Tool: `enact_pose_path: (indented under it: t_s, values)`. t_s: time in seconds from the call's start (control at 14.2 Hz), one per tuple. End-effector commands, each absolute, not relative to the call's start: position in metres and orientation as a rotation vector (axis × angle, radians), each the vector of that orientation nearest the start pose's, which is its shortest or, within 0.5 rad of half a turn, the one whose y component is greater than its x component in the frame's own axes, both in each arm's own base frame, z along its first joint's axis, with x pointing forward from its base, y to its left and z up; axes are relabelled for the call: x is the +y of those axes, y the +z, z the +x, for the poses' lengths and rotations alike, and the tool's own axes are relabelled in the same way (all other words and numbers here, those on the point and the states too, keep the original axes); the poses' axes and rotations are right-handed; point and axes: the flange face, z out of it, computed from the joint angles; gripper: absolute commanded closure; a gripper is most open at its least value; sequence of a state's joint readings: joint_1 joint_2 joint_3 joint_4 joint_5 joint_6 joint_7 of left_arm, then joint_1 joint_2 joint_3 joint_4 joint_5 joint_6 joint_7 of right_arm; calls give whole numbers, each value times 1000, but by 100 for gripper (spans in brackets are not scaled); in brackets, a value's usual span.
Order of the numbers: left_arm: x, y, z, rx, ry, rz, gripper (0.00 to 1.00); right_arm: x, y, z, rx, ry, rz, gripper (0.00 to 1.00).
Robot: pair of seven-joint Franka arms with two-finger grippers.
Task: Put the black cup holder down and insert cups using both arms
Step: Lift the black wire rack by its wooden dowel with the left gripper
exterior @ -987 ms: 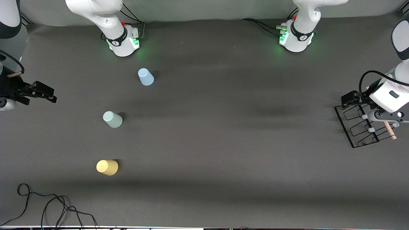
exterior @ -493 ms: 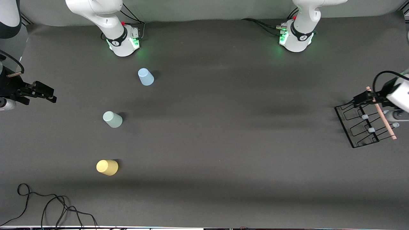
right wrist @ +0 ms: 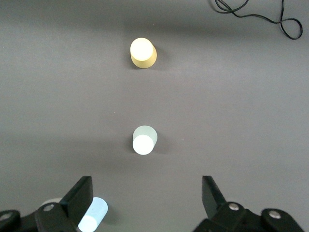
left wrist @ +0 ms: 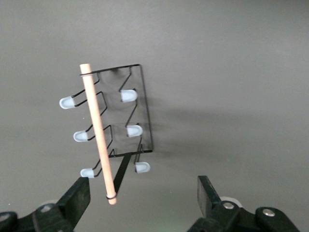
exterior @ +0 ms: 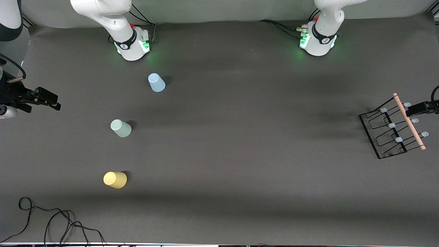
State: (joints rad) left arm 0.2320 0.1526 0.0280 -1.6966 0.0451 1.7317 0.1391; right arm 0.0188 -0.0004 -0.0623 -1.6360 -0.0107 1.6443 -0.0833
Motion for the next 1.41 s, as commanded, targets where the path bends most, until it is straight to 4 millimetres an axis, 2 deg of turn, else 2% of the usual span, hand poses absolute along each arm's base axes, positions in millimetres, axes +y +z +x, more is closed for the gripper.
enact_pose_path:
  t_s: [0.0,0.14,0.28,0.49,0.56,0.7,0.78,0.85,0.99,1.06,1.34]
  values:
    - [187,445,589,-210,251,-3098,1,-25,604,554,-56,-9,-3144,0]
    - [191,409,596,-213,284,-3100,1,-25,603,555,-53,-7,-3144,0]
    - [197,386,598,-207,301,-3085,1,-25,604,554,-53,-9,-3144,0]
    - [222,349,591,-251,337,-3071,1,-25,603,555,-53,-7,-3144,0]
    - [229,344,586,-271,349,-3071,1,-25,603,555,-53,-7,-3144,0]
    - [229,339,583,-273,358,-3072,3,-25,603,555,-56,-7,-3144,0]
    - [228,336,581,-272,370,-3073,11,-25,603,555,-53,-7,-3144,0]
    - [227,333,579,-273,372,-3073,29,-24,603,555,-58,-7,-3144,0]
    - [226,336,578,-271,358,-3073,92,-24,604,554,-61,-9,-3144,0]
    - [224,339,579,-264,351,-3073,100,-24,604,555,-56,-9,-3144,0]
    - [217,350,581,-246,338,-3075,100,-24,603,555,-58,-5,-3144,0]
